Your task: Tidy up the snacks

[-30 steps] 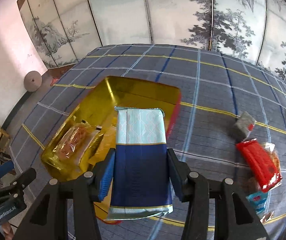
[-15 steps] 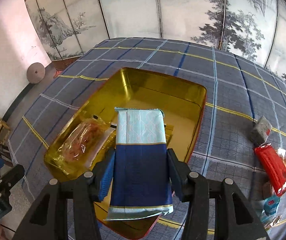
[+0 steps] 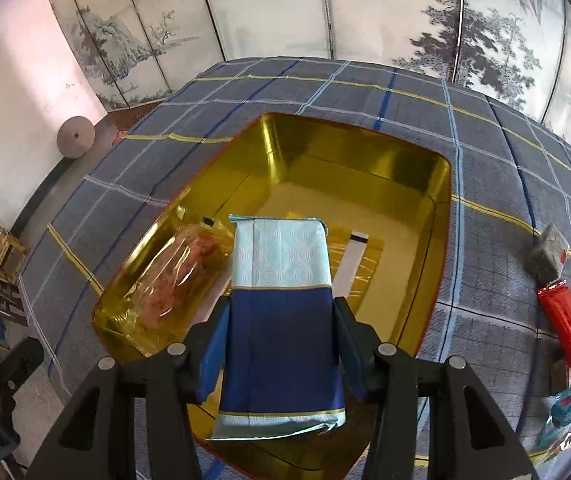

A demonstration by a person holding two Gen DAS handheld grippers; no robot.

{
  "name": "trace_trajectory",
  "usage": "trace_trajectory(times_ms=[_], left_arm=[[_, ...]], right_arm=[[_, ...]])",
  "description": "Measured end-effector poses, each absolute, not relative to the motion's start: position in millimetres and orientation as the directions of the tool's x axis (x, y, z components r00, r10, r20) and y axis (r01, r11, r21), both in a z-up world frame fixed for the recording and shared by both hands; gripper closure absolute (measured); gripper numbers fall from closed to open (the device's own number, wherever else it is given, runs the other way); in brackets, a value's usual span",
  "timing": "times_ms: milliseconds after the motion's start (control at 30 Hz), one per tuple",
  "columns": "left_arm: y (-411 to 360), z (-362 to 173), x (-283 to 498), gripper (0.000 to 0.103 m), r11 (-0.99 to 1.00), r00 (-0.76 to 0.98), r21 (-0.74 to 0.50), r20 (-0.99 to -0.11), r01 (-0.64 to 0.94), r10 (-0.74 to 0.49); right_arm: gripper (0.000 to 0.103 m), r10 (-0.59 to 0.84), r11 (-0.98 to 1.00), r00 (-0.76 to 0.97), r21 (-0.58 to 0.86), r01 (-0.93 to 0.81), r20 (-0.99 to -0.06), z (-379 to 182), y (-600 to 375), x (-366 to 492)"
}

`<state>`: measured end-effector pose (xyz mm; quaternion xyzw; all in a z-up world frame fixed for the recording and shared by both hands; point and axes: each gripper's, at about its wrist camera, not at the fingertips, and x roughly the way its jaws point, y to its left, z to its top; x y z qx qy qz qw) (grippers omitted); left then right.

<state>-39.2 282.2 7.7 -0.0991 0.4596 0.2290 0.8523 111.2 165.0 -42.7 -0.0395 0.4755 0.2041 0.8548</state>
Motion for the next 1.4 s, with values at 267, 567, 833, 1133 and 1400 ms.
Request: trace_trajectory(times_ms=[267, 567, 833, 1133, 1400], left_arm=[[277.3, 5.6, -35.7, 0.02, 0.881, 0.473, 0.039, -0.833, -0.471, 0.289], [259.8, 13.6, -29.6, 0.02, 0.9, 0.498, 0.035, -0.823, -0.435, 0.273], [231.2, 16.1, -16.6, 0.02, 0.925, 0.514, 0.039, -0.822, -0.377, 0.244], [198.5, 18.3, -0.7, 0.02, 0.947, 0.522, 0.059, -0.822, -0.315, 0.225], [172.5, 16.3, 12.5, 0.02, 0.961, 0.518, 0.075, -0.83, -0.267, 0.209]], right_arm=[[0.049, 0.315, 0.903, 0.458, 0.114, -0.413, -0.831, -44.6, 166.5, 109.3], [0.044, 0.367, 0.888, 0.547, 0.109, -0.447, -0.752, -4.3, 131.2, 93.0], [0.044, 0.241, 0.956, 0.667, 0.055, -0.287, -0.705, 24.0, 11.5, 110.3], [0.044, -0.021, 0.997, 0.648, -0.06, -0.038, -0.761, -12.6, -132.1, 144.6], [0.044, 0.006, 0.993, 0.592, -0.066, -0.1, -0.806, -56.7, -148.4, 139.6]])
